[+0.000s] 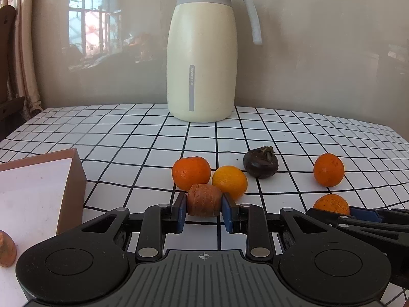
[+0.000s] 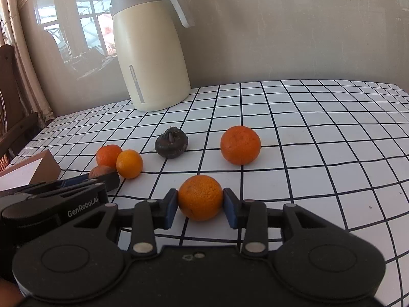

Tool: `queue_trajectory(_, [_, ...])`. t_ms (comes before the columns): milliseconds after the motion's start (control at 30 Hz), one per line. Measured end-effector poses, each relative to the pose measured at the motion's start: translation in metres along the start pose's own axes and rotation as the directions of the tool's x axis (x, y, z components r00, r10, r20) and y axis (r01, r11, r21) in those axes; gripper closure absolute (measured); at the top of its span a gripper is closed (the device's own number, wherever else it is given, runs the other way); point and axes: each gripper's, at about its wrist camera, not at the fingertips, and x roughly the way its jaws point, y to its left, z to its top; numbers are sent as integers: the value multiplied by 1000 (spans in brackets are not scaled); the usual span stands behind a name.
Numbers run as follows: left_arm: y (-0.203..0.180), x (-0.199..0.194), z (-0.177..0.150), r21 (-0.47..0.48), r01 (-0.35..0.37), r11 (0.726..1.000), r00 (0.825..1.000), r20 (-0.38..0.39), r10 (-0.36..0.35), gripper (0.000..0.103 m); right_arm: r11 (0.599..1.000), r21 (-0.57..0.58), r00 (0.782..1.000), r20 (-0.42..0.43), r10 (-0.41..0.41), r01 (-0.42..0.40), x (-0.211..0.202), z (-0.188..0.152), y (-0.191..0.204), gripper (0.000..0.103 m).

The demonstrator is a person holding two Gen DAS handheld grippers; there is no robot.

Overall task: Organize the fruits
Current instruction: 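Carry the carrot piece and orange in both grippers over the box lid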

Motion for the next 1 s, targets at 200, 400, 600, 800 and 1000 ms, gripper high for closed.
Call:
queue_trajectory(200, [0,-8,-4,-7,24,1000,1000,-2,-24,74,1000,-11,1000,10,-2,3,-3,-2,1,74])
queue_trajectory(400, [1,-23,-12,5,50,999,999,-7,-50,74,999,-28,999,19,25,-25,-16,-6,1,74])
queue_trajectory(600, [5,-41,-22,19,55,998,998,-11,-55,74,998,-39,999,21,48,-47,-32,-11,-2,74])
queue_trajectory(800, [6,-61,-32,47,65,997,998,-8,-64,74,996,-69,998,18,60,-59,-48,-20,0,74])
queue_trajectory(1000, [9,-80,-42,66,72,995,997,-4,-72,74,992,-102,997,10,74,-73,-62,-30,10,74])
